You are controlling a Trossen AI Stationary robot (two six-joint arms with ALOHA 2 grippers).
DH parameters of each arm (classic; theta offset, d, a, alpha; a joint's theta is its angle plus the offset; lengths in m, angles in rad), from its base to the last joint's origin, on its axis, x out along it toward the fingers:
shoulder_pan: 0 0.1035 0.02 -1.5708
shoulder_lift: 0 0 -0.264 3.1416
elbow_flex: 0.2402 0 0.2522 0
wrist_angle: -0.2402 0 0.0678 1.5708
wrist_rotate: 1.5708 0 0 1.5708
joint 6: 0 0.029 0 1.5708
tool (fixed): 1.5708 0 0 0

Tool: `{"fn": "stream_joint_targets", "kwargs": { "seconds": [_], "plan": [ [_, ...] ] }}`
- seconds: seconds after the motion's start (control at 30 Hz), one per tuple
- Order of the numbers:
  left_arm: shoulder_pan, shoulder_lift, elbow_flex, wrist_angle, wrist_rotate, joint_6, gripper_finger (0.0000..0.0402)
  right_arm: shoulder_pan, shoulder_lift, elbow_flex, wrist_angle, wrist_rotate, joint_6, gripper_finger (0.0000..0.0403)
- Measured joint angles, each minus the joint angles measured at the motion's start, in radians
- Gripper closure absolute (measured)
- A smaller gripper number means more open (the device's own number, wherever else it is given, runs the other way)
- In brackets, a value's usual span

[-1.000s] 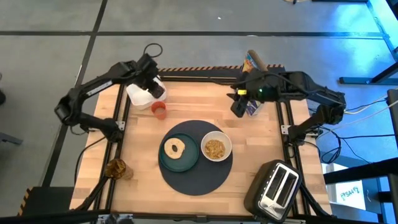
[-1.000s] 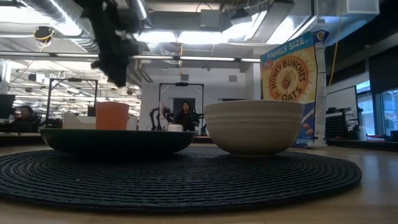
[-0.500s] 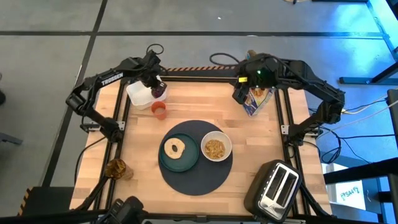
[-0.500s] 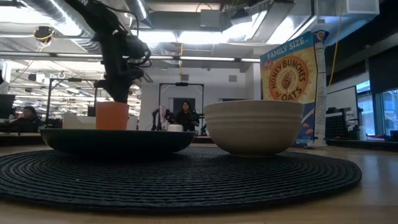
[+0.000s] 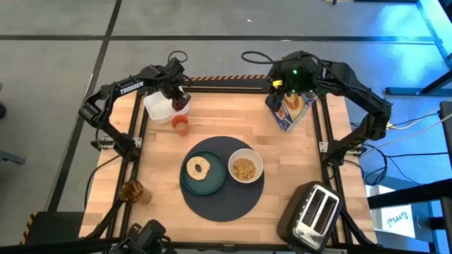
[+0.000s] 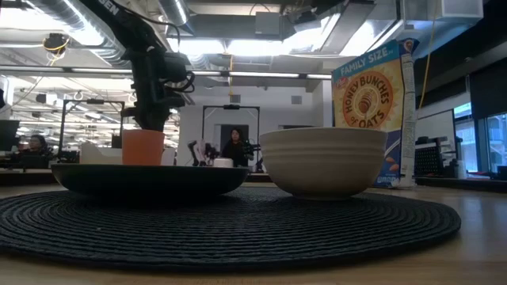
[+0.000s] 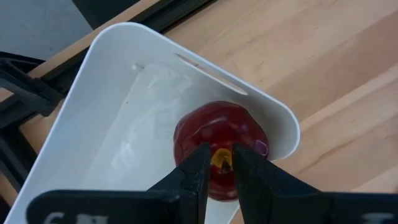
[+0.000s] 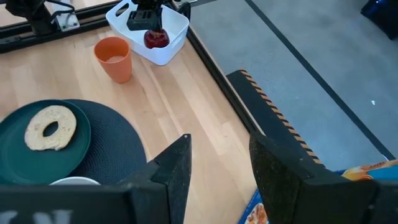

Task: Arrange a breakfast setting
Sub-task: Put the apple from the white bin beside the toasted bagel on the blue plate

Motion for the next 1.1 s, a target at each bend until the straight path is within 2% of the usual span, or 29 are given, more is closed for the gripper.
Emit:
{"fn": "stream_joint_targets", "kwargs": {
  "seconds": [0.37, 0.73, 0.9, 1.1],
  "plan": [
    [0.000, 0.000, 0.000, -0.019, -0.011, 0.000, 0.0390, 0.000, 0.000, 0.000, 0.003, 0.001, -0.023, 0.0251],
    [0.000, -0.003, 0.013, -0.061, -0.017, 0.000, 0.0397, 0.003, 0.000, 0.000, -0.044, 0.000, -0.023, 0.0251],
    [-0.018, -0.058, 0.061, -0.112, -0.037, 0.001, 0.0397, 0.003, 0.000, 0.000, -0.043, -0.019, -0.021, 0.0251],
    [-0.085, -0.165, 0.192, -0.203, -0.073, 0.001, 0.0398, 0.003, 0.000, 0.000, -0.037, -0.029, -0.017, 0.0251]
  ]
}}
